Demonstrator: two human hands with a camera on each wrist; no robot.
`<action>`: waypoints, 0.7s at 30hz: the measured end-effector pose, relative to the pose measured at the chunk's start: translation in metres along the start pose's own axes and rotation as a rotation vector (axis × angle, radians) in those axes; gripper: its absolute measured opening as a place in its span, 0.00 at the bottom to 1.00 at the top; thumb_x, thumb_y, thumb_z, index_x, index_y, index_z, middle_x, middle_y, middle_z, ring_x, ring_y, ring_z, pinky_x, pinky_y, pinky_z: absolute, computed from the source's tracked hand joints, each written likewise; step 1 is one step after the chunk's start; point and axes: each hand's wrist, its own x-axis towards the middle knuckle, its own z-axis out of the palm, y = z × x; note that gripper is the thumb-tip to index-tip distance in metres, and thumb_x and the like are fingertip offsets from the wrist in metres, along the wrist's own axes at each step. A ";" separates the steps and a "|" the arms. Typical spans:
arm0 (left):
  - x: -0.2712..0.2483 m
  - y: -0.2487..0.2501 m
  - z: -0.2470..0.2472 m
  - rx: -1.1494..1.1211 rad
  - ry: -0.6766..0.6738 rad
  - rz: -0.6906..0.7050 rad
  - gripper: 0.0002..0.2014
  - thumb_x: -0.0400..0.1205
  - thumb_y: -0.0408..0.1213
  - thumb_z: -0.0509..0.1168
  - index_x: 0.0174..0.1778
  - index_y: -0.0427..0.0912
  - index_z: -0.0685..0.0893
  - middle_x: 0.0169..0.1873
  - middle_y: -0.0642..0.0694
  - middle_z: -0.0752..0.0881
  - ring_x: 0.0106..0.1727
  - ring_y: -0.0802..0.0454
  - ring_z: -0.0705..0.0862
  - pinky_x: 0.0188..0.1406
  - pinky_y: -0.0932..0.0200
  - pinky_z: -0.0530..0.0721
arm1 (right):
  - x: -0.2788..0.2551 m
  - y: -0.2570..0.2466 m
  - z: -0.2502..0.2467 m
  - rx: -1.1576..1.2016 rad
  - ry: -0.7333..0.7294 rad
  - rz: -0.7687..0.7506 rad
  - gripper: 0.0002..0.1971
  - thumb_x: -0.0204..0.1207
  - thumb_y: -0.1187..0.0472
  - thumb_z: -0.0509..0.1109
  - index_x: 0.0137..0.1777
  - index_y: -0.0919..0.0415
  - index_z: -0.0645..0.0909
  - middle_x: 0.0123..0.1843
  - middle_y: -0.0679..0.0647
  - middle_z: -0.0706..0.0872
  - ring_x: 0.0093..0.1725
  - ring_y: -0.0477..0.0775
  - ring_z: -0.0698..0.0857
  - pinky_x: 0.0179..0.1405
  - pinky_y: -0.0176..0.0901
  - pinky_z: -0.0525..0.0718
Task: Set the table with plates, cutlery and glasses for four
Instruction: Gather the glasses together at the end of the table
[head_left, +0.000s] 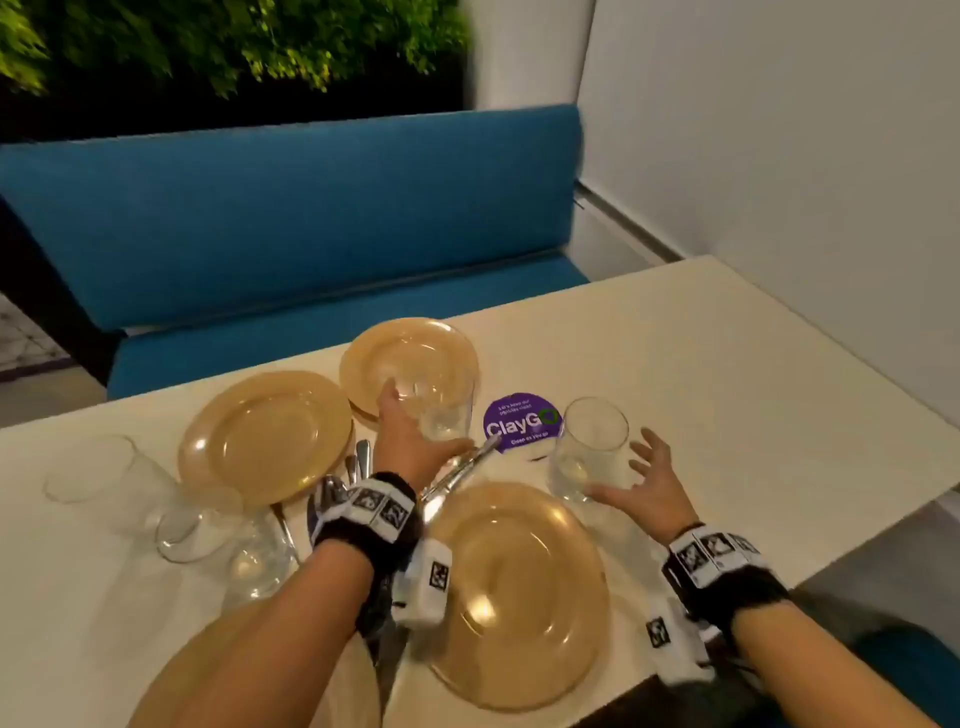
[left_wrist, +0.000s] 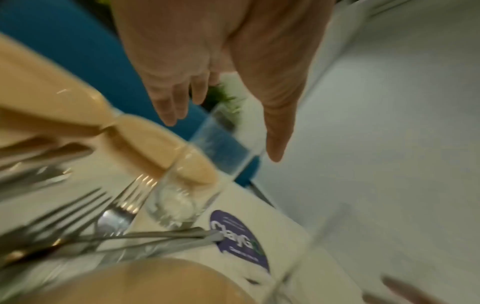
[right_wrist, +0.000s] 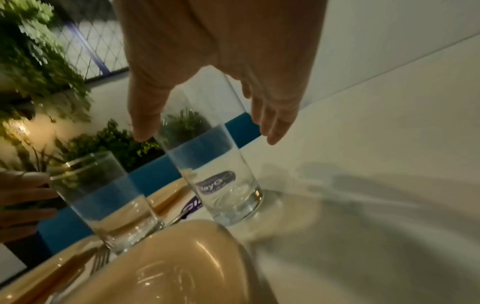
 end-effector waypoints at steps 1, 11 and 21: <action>0.013 0.006 -0.002 -0.037 0.026 -0.019 0.61 0.65 0.33 0.81 0.84 0.49 0.44 0.82 0.44 0.57 0.80 0.43 0.63 0.76 0.47 0.65 | 0.009 -0.008 0.008 0.011 -0.009 -0.029 0.57 0.56 0.63 0.86 0.81 0.56 0.52 0.79 0.57 0.66 0.76 0.58 0.69 0.75 0.56 0.71; 0.072 -0.026 0.023 0.061 -0.047 0.060 0.40 0.64 0.37 0.82 0.69 0.55 0.69 0.70 0.51 0.77 0.71 0.47 0.76 0.70 0.47 0.75 | 0.044 0.001 0.041 0.028 0.045 -0.150 0.37 0.57 0.64 0.85 0.62 0.47 0.69 0.60 0.47 0.80 0.63 0.48 0.79 0.57 0.34 0.75; 0.098 0.029 0.088 0.077 -0.001 0.196 0.35 0.60 0.42 0.83 0.58 0.60 0.71 0.55 0.55 0.83 0.56 0.50 0.84 0.59 0.49 0.84 | 0.118 -0.019 -0.012 0.043 0.069 -0.233 0.38 0.57 0.66 0.84 0.66 0.55 0.70 0.57 0.47 0.79 0.58 0.48 0.80 0.55 0.31 0.79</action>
